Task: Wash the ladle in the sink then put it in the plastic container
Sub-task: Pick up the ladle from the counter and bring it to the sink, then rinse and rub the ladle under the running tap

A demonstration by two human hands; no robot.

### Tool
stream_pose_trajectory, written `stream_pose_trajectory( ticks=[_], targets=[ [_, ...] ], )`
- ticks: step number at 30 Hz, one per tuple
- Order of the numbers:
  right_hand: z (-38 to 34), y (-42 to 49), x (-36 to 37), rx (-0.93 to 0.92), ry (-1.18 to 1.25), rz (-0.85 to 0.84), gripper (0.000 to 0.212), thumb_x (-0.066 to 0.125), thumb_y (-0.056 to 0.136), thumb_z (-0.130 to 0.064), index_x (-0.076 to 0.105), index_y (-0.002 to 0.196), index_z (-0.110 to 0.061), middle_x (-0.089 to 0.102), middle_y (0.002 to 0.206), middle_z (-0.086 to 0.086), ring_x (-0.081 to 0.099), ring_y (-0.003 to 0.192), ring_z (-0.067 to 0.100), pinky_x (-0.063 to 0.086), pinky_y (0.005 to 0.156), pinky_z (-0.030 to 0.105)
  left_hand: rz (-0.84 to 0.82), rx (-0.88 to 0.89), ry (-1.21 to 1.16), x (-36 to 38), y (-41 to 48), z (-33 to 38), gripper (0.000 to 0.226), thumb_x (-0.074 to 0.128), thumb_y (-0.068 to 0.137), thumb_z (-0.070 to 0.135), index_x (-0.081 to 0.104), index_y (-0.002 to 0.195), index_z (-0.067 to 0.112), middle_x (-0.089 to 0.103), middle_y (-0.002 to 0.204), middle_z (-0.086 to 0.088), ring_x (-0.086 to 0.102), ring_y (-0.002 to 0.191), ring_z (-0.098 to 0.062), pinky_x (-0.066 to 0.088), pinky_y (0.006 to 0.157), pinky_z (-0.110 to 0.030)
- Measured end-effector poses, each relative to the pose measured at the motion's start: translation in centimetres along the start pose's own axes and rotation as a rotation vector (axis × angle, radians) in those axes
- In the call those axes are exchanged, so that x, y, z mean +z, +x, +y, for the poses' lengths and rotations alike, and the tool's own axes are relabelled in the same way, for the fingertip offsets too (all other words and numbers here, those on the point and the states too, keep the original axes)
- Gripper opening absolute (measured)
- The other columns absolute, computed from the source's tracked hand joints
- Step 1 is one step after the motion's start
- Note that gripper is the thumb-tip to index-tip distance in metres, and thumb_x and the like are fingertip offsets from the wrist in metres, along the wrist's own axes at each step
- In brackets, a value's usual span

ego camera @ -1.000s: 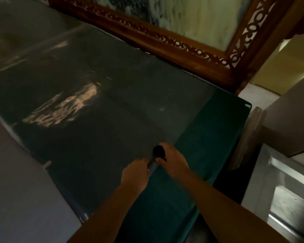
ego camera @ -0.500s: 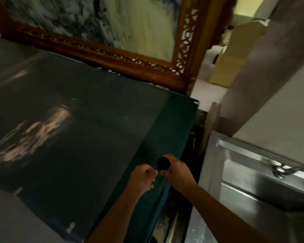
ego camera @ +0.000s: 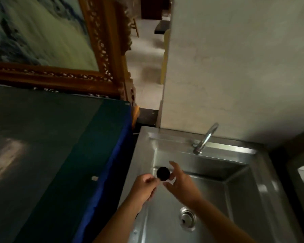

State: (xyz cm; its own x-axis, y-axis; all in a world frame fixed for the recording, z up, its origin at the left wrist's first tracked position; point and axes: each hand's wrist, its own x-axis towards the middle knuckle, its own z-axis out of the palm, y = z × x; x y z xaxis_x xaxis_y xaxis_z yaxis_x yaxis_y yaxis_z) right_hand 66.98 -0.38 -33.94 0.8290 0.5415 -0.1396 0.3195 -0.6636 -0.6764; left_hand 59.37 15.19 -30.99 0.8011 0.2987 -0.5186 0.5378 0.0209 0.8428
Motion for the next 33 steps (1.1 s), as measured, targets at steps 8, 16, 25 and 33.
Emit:
stream_pose_trajectory(
  ticks=[8, 16, 25, 33],
  targets=[
    [11.4, -1.0, -7.1, 0.112, 0.032, -0.108, 0.044, 0.066, 0.086, -0.034, 0.054, 0.128, -0.03, 0.062, 0.078, -0.015, 0.056, 0.066, -0.005, 0.039, 0.063, 0.009, 0.037, -0.021, 0.056, 9.8, 1.1, 0.3, 0.021, 0.061, 0.089, 0.017, 0.06, 0.072, 0.005, 0.052, 0.058, -0.016, 0.043, 0.044, -0.02, 0.032, 0.042, -0.024],
    [14.9, 5.5, -11.2, 0.151, -0.078, -0.191, 0.022, 0.049, 0.096, -0.02, 0.068, 0.094, -0.008, 0.071, 0.092, 0.012, 0.069, 0.084, 0.024, 0.054, 0.075, 0.032, 0.022, -0.05, 0.045, 13.4, 3.8, 0.2, 0.027, 0.061, 0.089, 0.014, 0.057, 0.064, 0.006, 0.05, 0.046, -0.01, 0.04, 0.037, -0.018, 0.032, 0.039, -0.024],
    [16.1, 14.5, -10.8, 0.335, 0.247, 0.186, 0.057, 0.08, 0.075, -0.033, 0.057, 0.123, -0.013, 0.061, 0.115, 0.004, 0.061, 0.103, 0.022, 0.053, 0.09, 0.041, 0.021, -0.036, 0.042, 13.5, 8.0, -0.1, 0.026, 0.062, 0.088, 0.011, 0.057, 0.063, 0.009, 0.051, 0.043, -0.003, 0.039, 0.033, -0.013, 0.03, 0.037, -0.022],
    [17.8, 16.9, -7.6, 0.338, 0.517, 0.278, 0.017, 0.074, 0.08, -0.027, 0.063, 0.068, -0.032, 0.069, 0.061, -0.013, 0.068, 0.066, 0.003, 0.056, 0.067, 0.03, -0.017, -0.012, 0.1, 13.3, 11.1, -1.9, 0.027, 0.062, 0.088, 0.013, 0.055, 0.063, 0.006, 0.048, 0.039, -0.002, 0.036, 0.032, -0.013, 0.031, 0.039, -0.023]
  ],
)
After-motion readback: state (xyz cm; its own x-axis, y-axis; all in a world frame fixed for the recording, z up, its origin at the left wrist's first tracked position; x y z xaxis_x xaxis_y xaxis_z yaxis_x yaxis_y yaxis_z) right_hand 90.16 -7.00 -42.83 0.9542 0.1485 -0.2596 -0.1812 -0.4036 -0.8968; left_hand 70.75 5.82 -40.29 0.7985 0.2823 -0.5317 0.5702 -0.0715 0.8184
